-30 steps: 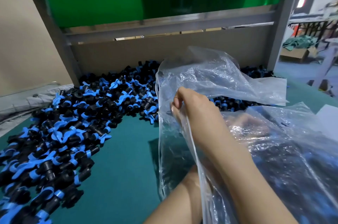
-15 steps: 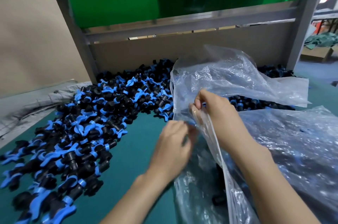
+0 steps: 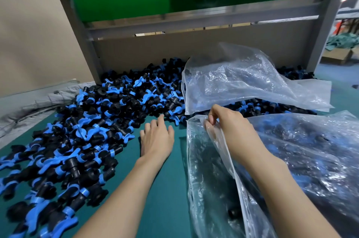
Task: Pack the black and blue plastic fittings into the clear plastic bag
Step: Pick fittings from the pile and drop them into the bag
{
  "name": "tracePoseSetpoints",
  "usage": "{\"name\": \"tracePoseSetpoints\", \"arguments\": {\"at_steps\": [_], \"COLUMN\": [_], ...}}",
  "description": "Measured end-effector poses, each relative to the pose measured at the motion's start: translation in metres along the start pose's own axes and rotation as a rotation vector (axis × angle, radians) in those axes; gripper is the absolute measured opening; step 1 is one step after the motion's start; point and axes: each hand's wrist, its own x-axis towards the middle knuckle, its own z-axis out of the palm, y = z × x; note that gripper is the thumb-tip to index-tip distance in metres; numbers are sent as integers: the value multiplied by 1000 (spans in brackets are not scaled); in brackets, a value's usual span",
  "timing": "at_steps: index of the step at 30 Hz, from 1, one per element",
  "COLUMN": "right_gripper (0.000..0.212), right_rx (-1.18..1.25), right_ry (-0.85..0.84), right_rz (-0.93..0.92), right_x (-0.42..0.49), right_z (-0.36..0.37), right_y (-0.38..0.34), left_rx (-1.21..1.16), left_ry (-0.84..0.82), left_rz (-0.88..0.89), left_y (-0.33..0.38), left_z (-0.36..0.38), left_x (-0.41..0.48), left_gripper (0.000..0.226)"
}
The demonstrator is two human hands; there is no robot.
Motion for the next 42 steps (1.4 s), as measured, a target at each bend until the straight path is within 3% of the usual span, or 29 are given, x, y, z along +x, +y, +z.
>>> {"name": "tracePoseSetpoints", "arguments": {"at_steps": [6,10,15,18,21,28,42], "right_gripper": [30,32,33,31,28,29,26], "right_rx": [-17,-24,-14,-4,23,14,-5], "right_ry": [-12,-6,-8,-9,-20,-34,-45], "right_rz": [12,10,19,19,15,12,16], "right_x": [1,2,1,0,-1,-1,-1], "right_z": [3,3,1,0,-1,-1,0], "right_y": [4,4,2,2,1,2,3], "left_rx": [-97,-235,-695,-972,-1101,-1193,-1236], "left_ry": [-2,46,173,264,251,89,103], "left_rz": [58,65,-52,-183,-247,-219,-265], "left_y": [1,-2,-6,-11,-13,-11,-11], "left_z": [5,5,-6,-18,-28,-34,-34], "left_x": [28,30,13,-2,-20,-50,-46], "left_gripper": [48,20,6,10,15,21,24]}}
